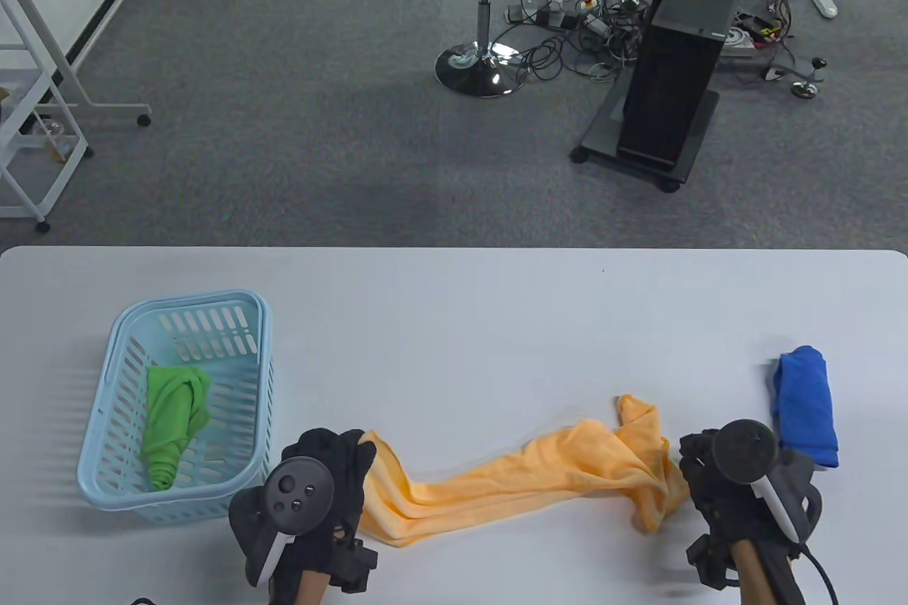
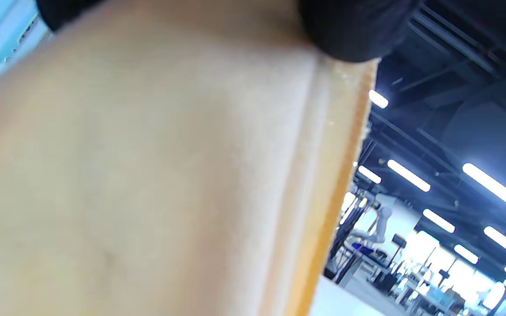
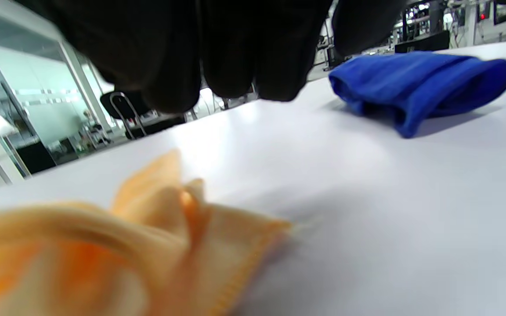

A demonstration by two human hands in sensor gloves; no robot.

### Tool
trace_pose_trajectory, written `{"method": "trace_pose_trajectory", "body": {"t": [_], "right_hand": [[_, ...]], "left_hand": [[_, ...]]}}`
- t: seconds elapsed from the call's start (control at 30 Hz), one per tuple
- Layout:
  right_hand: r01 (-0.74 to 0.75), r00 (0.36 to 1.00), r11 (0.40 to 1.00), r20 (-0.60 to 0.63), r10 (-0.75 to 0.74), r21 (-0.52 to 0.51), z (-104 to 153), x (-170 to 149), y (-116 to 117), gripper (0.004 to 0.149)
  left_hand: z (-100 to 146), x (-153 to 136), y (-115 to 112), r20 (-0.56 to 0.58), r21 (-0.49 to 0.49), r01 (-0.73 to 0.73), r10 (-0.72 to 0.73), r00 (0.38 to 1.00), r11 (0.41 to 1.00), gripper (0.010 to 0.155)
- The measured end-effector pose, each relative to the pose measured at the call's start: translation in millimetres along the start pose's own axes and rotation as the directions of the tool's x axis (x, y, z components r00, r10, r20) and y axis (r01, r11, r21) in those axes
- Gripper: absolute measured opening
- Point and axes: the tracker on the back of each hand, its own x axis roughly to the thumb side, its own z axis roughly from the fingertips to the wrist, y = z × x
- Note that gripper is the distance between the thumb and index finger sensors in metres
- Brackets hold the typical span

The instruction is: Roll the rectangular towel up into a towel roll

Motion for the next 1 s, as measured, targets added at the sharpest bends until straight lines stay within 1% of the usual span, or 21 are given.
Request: {"method": "trace_pose_trajectory", "body": {"t": [0.07,0.1,0.2,0.23,0.27,0.3,0.33,0.37,0.4,0.5,0.57,0.6,0.63,0.7,0.73,0.8,0.83,0.9,0.93,0.97,1.0], "right_hand": [[-0.09,0.995,0.994,0.042,0.088,0.059,-2,1,11,0.053],[-0.121,0.99,0.984,0.082,0.111,0.127,-3,3,18,0.057],[-0.139,0.982,0.947,0.166,0.093,0.291,-3,13,36,0.079],[-0.139,0.981,0.94,0.174,0.088,0.31,-3,16,40,0.083],[-0.139,0.981,0.94,0.175,0.087,0.312,-3,18,43,0.083],[-0.142,0.981,0.943,0.168,0.095,0.3,-3,21,46,0.077],[-0.146,0.982,0.951,0.156,0.106,0.272,-4,22,48,0.067],[-0.145,0.985,0.974,0.123,0.124,0.177,-5,23,45,0.052],[-0.142,0.985,0.979,0.116,0.126,0.149,-5,23,43,0.05],[-0.106,0.993,0.994,0.058,0.104,0.04,-3,20,23,0.048],[-0.051,0.999,0.998,0.014,0.052,-0.046,1,16,4,0.049],[-0.048,0.999,0.994,-0.015,0.047,-0.094,3,14,-6,0.049],[-0.044,0.998,0.984,-0.047,0.037,-0.172,7,10,-20,0.049],[-0.042,0.996,0.965,-0.087,0.02,-0.258,12,6,-33,0.049],[-0.022,0.996,0.954,-0.086,-0.004,-0.298,15,6,-40,0.049],[0.098,0.994,0.931,-0.016,-0.111,-0.352,22,14,-44,0.048],[0.139,0.989,0.928,0.003,-0.147,-0.345,24,20,-43,0.048],[0.211,0.977,0.944,0.065,-0.201,-0.252,26,37,-33,0.049],[0.218,0.97,0.97,0.135,-0.203,-0.108,26,52,-20,0.054],[0.205,0.958,0.977,0.193,-0.214,0.064,24,61,-8,0.061],[0.187,0.953,0.962,0.201,-0.227,0.197,24,66,1,0.073]], "left_hand": [[0,1,-1,0.003,0.006,0.003,-0.003,1.0,1.0,0.046],[0,1,-2,0.003,-0.017,0.003,-0.003,1.0,1.0,0.046],[0,3,-3,0.002,-0.016,0.045,-0.045,0.999,0.999,0.044],[0,4,-3,-0.002,-0.019,0.056,-0.056,0.998,0.998,0.044],[0,4,-2,0.0,-0.014,0.066,-0.066,0.998,0.998,0.044],[0,5,-2,0.005,-0.018,0.075,-0.074,0.997,0.997,0.044],[0,5,-2,-0.006,-0.023,0.084,-0.085,0.996,0.996,0.043],[1,5,-1,-0.027,-0.006,0.103,-0.103,0.994,0.995,0.042],[1,4,0,-0.029,0.01,0.108,-0.107,0.994,0.994,0.041],[2,1,2,-0.056,0.068,0.067,-0.063,0.996,0.995,0.039],[2,0,2,-0.06,0.077,0.047,-0.043,0.997,0.996,0.039],[1,0,1,-0.065,0.063,0.047,-0.043,0.997,0.997,0.039],[2,1,1,-0.064,0.068,0.048,-0.044,0.997,0.996,0.04],[3,2,2,-0.072,0.076,0.018,-0.013,0.997,0.997,0.042],[3,3,4,-0.104,0.062,0.001,0.005,0.995,0.998,0.044],[3,3,6,-0.104,0.066,-0.039,0.046,0.994,0.997,0.046],[3,2,7,-0.107,0.069,-0.042,0.049,0.993,0.997,0.047],[2,-1,6,-0.118,0.067,-0.035,0.043,0.992,0.997,0.048],[2,-2,5,-0.118,0.08,-0.03,0.039,0.992,0.996,0.048],[2,-3,5,-0.117,0.097,-0.027,0.039,0.992,0.995,0.049],[2,-4,5,-0.118,0.108,-0.024,0.037,0.992,0.994,0.048]]}}
